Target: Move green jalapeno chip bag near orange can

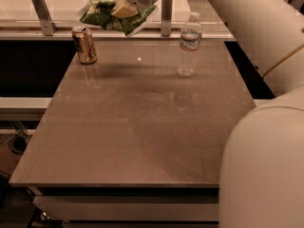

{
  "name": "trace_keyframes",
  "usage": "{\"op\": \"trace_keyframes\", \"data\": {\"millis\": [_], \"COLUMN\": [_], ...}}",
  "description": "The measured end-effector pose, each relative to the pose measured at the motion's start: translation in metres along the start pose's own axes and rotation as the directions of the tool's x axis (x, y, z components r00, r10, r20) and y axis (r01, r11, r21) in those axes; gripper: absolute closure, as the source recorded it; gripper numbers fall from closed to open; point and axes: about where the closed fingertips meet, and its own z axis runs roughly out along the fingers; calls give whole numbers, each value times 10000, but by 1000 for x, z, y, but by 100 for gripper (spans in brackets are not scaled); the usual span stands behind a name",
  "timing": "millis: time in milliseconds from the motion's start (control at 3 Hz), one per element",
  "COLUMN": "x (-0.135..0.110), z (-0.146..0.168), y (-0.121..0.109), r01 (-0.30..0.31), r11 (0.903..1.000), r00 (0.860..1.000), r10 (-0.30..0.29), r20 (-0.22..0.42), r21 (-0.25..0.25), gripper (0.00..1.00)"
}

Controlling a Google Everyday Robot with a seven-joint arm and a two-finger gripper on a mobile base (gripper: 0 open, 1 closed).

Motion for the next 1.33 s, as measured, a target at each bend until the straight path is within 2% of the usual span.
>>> {"op": "trace_keyframes", "data": {"millis": [333, 1000, 1333], "x": [11, 34, 34], "z": [25, 48, 51], "y": [5, 10, 11], "r01": [-351, -1316, -1303], "r11": [9981, 9858, 9854], "r00": [9991, 9890, 9893], "r10": [339, 1234, 1219], "r20": [-238, -811, -803], "r21": [-512, -1047, -1094], "gripper": [100, 100, 82]}}
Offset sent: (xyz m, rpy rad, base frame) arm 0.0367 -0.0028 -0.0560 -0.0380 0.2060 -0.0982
